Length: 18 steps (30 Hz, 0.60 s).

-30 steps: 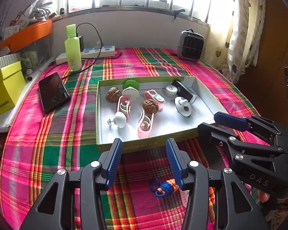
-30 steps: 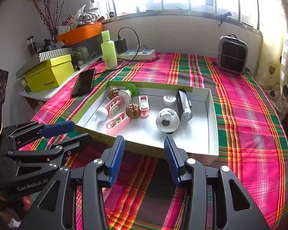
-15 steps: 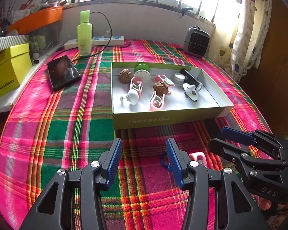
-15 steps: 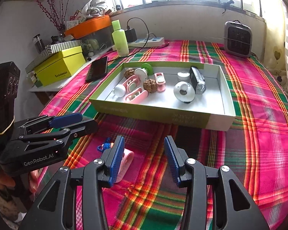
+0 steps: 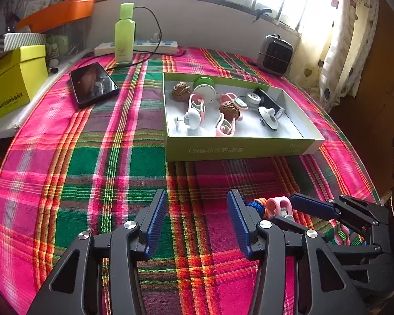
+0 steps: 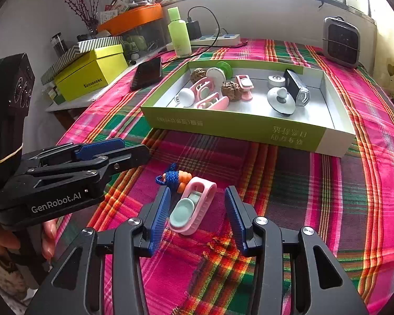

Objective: Organize objects
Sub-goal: 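Grasp the pink-and-mint clip with the right gripper while the left grasps the blue rope figure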

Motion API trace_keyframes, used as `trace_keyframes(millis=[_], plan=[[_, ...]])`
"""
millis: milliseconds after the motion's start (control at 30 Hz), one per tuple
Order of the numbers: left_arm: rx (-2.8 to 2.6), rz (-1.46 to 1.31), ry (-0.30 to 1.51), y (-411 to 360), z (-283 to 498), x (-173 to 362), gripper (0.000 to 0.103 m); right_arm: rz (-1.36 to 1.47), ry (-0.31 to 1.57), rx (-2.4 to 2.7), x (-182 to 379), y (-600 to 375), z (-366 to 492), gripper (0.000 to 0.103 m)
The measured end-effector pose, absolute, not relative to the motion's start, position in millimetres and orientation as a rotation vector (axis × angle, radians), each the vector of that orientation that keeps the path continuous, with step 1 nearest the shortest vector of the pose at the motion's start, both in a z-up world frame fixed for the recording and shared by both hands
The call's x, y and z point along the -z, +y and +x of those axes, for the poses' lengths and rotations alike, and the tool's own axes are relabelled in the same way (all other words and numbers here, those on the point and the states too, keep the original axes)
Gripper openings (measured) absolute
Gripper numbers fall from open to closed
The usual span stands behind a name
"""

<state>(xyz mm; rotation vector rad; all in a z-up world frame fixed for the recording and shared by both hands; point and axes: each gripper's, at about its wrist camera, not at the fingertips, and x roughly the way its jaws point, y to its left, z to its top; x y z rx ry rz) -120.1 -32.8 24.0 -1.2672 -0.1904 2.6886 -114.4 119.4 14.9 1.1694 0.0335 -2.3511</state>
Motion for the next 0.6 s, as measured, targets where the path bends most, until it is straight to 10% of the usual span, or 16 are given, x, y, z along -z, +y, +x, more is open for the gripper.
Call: trace_keyframes(millis=[600], plan=[[-2.639, -1.268, -0.185, -27.4, -120.7, -18.0, 0.047, 1.161, 0.165, 2.451, -11.1, 120.0, -109.0, 0.031]])
